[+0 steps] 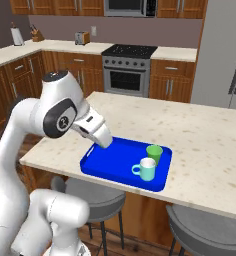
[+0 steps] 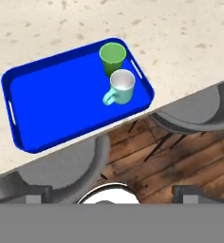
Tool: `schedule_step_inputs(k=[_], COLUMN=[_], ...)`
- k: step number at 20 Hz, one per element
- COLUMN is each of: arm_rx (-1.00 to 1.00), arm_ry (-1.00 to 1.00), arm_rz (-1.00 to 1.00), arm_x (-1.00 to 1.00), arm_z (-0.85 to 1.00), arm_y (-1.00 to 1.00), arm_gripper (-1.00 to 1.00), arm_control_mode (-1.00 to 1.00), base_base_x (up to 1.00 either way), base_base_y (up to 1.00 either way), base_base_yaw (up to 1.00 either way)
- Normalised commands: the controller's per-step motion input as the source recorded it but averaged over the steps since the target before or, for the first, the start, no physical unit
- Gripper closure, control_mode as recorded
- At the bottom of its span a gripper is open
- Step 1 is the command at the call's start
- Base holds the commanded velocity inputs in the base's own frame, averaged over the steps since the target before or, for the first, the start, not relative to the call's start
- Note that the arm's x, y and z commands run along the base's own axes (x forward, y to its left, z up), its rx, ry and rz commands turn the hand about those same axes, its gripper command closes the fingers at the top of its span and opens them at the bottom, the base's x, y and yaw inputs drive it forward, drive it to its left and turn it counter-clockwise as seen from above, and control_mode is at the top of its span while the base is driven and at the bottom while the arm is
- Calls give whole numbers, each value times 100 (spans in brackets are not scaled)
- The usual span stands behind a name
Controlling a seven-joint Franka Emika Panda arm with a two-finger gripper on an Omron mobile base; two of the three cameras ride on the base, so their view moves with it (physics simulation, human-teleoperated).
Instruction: There is a tray on the dining counter. Grab the cup, mug, and pitcher and place them on the tray. The pitcher may be placed next to the tray if it cannot fit the tray.
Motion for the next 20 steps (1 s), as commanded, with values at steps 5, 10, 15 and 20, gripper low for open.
schedule_step_inputs(k=[5,10,15,20], arm_rx=[1,0,0,0], arm_ry=[-3,-1,0,0], arm_rz=[62,33,0,0], arm_x=[-27,-31,0,0], arm_z=[-40,-25,0,0], arm_y=[8,13,0,0], arm_gripper=[-100,-100,-100,-100], arm_control_mode=[-100,100,100,100], base_base_x=[0,-37,-100,-62], base_base_y=[0,13,76,100], base_base_yaw=[0,15,4,4])
